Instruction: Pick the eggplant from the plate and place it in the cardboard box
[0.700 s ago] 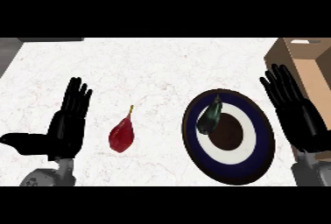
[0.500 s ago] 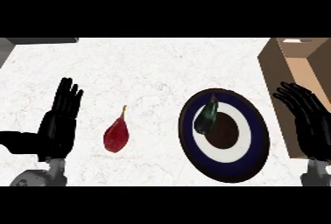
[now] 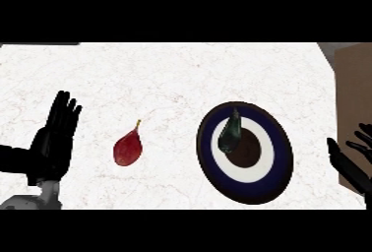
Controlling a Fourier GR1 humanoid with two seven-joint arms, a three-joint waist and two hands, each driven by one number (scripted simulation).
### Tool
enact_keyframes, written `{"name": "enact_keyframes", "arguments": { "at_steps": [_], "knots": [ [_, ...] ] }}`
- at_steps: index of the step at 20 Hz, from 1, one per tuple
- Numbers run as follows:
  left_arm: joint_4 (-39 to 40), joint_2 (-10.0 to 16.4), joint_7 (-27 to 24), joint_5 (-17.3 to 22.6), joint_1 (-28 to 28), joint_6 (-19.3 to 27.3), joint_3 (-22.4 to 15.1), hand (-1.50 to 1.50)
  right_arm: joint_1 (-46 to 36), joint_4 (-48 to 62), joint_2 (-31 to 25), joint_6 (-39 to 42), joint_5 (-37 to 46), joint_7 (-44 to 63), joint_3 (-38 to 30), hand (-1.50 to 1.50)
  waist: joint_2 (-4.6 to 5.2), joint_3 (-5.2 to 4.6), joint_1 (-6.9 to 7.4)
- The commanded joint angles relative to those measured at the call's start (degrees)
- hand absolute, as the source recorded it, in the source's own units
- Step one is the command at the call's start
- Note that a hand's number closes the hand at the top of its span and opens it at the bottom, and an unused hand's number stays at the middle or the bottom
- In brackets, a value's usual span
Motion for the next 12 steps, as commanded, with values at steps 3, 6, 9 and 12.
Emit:
{"name": "enact_keyframes", "arguments": {
  "at_steps": [3,6,9,12],
  "knots": [
    [-0.2,0.4,1.7,-0.8,-0.7,-0.3,-1.4,0.0,9.9,-0.6,-1.2,-7.2,11.4,10.6,4.1,-1.5,1.46,3.51,0.56],
    [-0.3,1.7,2.7,0.8,-1.4,-2.6,-0.4,0.0,12.7,-2.5,-5.6,-2.2,15.0,18.1,7.8,-1.5,1.78,3.37,1.62],
    [0.0,1.6,3.7,0.5,-2.2,-2.5,-1.1,0.0,12.7,-6.7,-9.4,5.4,14.6,26.2,11.6,-1.5,2.17,3.27,2.82],
    [-0.4,0.9,3.7,-0.3,-2.2,-2.2,-2.4,0.0,13.4,-13.1,-12.0,10.3,12.7,35.4,13.1,-1.5,1.72,3.33,2.77]
  ]
}}
